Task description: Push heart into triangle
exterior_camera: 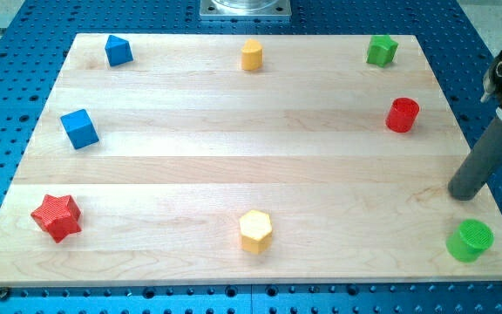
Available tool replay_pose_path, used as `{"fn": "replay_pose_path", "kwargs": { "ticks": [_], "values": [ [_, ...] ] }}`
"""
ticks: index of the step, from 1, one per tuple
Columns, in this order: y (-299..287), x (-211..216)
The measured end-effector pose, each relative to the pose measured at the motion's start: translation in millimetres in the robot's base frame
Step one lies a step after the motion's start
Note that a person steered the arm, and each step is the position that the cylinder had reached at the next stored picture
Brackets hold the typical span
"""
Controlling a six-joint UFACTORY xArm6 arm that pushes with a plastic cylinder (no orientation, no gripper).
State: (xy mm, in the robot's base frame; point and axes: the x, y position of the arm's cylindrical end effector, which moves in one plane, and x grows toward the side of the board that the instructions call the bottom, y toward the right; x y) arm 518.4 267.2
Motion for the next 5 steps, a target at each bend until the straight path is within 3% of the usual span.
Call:
{"fn": "replay_pose_path", "kwargs": {
  "ticks": [5],
  "values": [
    [11.5, -1.5]
  ]
}}
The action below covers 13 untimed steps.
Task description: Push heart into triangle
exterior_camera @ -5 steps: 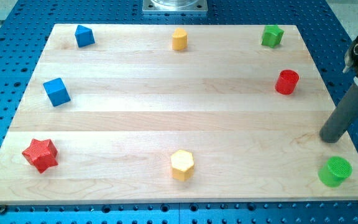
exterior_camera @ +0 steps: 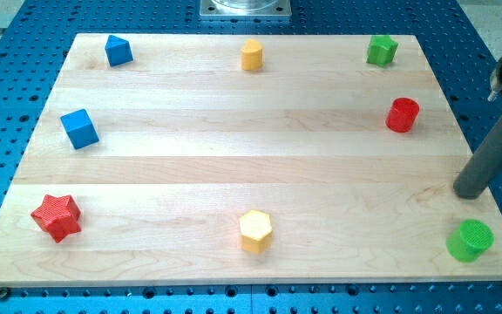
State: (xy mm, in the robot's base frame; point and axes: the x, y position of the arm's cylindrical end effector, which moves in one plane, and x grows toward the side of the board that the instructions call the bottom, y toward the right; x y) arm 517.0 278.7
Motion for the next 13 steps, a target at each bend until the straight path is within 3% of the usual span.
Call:
{"fn": "replay_pose_path", "kwargs": {
  "ticks": [1, 2, 3, 4, 5, 6, 7, 8, 10, 11, 12, 13],
  "values": [
    [-2.0, -7.6],
    [2.9, -40.9],
    [48.0, -43.7],
    [36.4, -67.2],
    [41.4, -127.5],
    [3.5, -174.2],
    [-99.9, -165.0],
    [-133.2, -215.6],
    [-253.0, -264.4],
    [-268.5, -259.0],
    [-324.2, -266.9],
    [-285.8, -298.8]
  ]
}}
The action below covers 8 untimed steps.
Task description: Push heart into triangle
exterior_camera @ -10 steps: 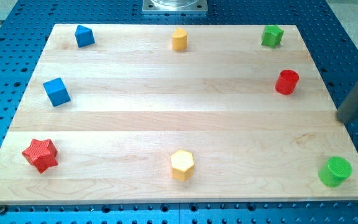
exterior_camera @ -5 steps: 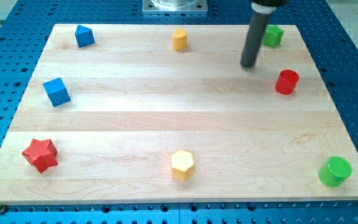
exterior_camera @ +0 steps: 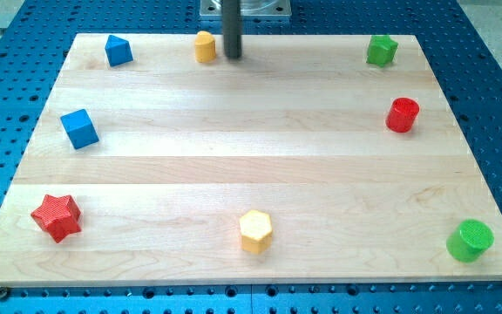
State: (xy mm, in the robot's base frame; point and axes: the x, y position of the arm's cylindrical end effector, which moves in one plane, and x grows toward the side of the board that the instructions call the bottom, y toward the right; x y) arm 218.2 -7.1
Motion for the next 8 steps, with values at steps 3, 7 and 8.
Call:
{"fn": "replay_pose_path", "kwargs": {
  "ticks": [3, 7, 8],
  "values": [
    [-8.7, 47.5],
    [-128.9, 39.1],
    [-129.0, 36.9]
  ]
}}
